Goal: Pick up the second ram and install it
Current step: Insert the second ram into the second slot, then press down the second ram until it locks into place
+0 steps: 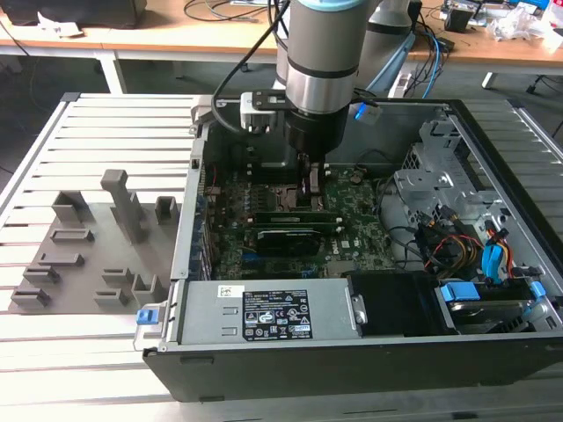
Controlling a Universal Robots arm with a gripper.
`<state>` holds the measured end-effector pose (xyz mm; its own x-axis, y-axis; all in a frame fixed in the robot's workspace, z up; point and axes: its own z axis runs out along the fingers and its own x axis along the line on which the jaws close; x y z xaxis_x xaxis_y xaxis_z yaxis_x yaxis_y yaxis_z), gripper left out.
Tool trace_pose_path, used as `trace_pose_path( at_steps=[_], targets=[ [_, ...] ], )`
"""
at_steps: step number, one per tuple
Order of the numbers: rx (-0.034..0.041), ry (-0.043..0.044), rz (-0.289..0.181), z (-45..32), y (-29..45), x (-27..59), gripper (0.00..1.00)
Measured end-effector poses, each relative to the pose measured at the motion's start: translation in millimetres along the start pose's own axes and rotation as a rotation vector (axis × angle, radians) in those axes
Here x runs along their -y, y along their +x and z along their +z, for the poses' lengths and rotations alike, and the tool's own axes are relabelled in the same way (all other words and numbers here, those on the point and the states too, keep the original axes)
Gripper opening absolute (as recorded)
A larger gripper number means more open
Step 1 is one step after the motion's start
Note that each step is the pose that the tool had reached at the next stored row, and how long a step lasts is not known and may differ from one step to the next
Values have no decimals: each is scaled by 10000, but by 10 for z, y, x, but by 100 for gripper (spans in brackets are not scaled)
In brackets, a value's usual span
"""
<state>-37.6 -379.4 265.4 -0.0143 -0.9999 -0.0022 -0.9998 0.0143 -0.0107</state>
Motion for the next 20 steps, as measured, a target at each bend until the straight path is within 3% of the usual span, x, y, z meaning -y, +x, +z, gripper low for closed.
trace_pose_path(
  at_steps=[9,10,11,15,16,20],
  targets=[
    [-3,1,2,2,-1,5,11],
    [-4,-1,2,15,-1,54,11],
    [-5,-19,0,57,-2,164,11],
    [-2,-31,0,164,-4,305,11],
    [-4,-40,0,191,-5,375,11],
    [-4,-51,1,285,-10,432,11]
  ],
)
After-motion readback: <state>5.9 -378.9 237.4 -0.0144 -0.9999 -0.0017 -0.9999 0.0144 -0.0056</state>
